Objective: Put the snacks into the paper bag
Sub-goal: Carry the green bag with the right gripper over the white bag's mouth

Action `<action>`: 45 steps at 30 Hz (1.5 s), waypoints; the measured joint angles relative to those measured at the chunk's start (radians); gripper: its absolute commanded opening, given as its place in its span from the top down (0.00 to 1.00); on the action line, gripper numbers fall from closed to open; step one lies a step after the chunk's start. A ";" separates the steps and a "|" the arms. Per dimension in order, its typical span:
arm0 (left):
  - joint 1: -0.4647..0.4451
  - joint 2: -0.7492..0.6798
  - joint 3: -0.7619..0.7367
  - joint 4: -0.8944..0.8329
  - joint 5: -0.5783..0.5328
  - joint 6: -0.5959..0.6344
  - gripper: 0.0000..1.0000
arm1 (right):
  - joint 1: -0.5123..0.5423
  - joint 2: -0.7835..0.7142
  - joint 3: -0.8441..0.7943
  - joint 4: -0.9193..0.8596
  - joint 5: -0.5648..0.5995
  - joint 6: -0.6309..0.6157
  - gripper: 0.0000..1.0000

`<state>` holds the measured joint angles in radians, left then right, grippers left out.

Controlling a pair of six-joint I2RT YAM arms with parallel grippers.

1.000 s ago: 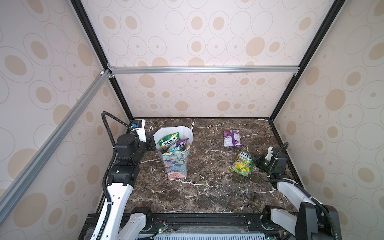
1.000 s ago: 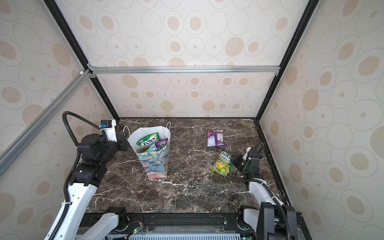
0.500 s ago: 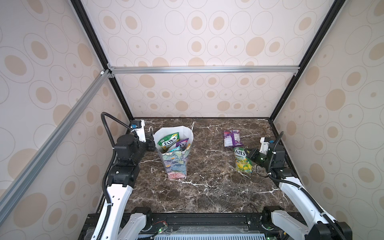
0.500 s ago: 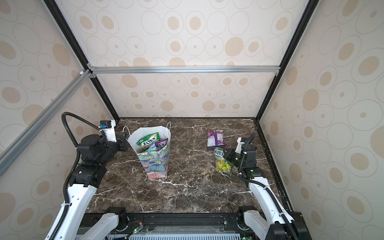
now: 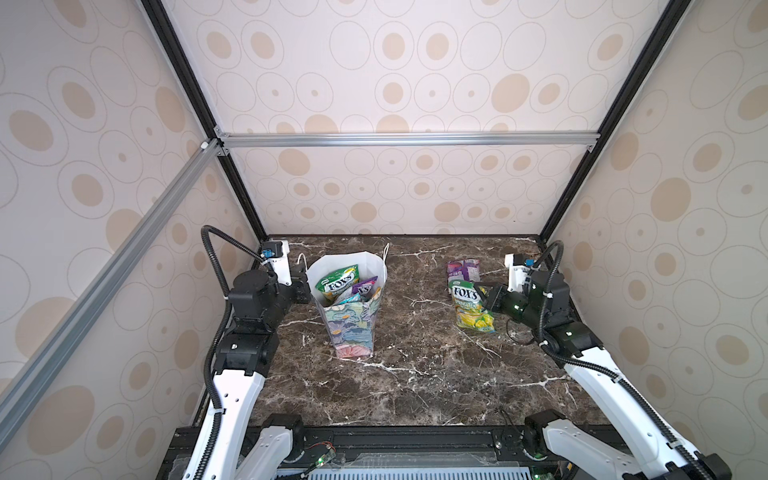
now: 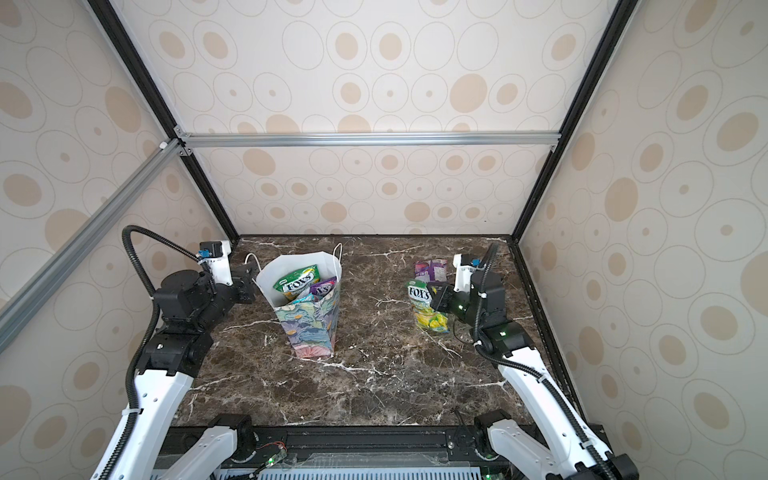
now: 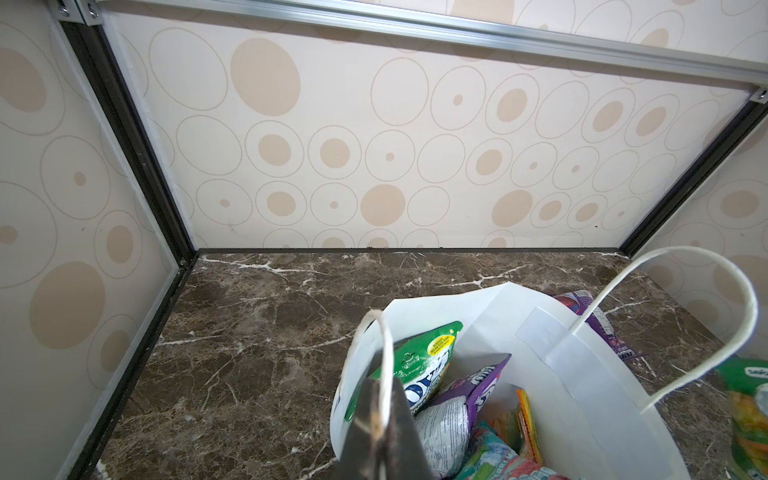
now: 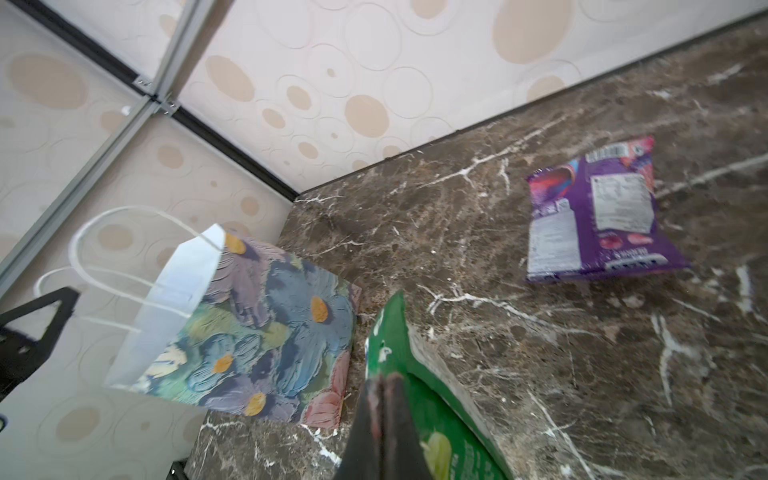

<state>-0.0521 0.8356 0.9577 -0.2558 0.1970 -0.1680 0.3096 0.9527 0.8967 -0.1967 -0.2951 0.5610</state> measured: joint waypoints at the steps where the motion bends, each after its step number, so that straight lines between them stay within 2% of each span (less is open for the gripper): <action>1: 0.000 0.000 0.000 0.000 -0.001 0.000 0.95 | 0.028 0.000 0.030 -0.006 0.011 -0.011 1.00; 7: 0.000 0.000 0.000 0.000 -0.005 0.000 0.95 | 0.158 0.027 0.167 -0.023 0.058 -0.062 1.00; 15: 0.000 -0.001 0.000 0.000 -0.005 0.000 0.95 | 0.301 0.210 0.403 -0.044 0.095 -0.142 1.00; 33: 0.000 -0.002 0.000 -0.001 -0.012 0.000 0.94 | 0.500 0.455 0.785 -0.035 0.110 -0.271 1.00; 45: 0.000 -0.002 0.000 -0.001 -0.016 0.000 0.94 | 0.602 0.687 1.026 -0.043 0.093 -0.306 1.00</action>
<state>-0.0521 0.8337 0.9573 -0.2565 0.1806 -0.1677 0.9112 1.6394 1.9228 -0.2394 -0.2016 0.2554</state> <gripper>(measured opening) 0.058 0.042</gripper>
